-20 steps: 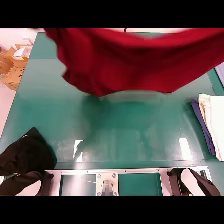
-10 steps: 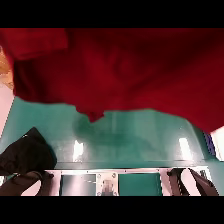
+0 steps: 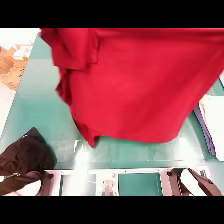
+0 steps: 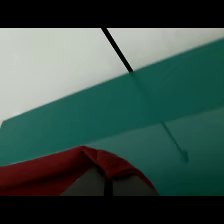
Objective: Fold the shirts.
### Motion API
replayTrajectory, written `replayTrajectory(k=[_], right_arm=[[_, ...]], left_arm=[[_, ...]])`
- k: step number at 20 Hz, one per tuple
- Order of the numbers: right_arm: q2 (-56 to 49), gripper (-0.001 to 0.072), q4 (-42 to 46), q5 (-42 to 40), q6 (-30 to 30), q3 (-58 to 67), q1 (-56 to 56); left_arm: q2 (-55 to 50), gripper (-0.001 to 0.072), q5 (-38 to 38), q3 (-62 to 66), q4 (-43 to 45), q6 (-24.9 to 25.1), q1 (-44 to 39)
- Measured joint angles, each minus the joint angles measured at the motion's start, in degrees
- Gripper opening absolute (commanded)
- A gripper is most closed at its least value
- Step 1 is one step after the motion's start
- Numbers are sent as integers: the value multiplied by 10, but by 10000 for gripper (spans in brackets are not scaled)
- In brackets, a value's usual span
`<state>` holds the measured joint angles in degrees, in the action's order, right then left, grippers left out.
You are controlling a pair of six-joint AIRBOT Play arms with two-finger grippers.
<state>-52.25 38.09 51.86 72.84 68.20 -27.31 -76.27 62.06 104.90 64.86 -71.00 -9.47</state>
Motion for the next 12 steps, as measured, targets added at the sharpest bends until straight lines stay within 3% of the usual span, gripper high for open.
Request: replayTrajectory(k=[9,10,11,12], right_arm=[[-329,16,-40,-108,-50,-28,103],[-353,68,-44,-111,-52,-23,106],[-370,237,-45,-112,-54,-19,106],[-382,313,-47,-109,-56,-12,102]], left_arm=[[-281,26,-99,-9,-119,50,0],[-293,245,-104,-9,-129,52,0],[-304,574,-109,-8,-135,52,0],[-312,623,-107,-6,-137,52,0]])
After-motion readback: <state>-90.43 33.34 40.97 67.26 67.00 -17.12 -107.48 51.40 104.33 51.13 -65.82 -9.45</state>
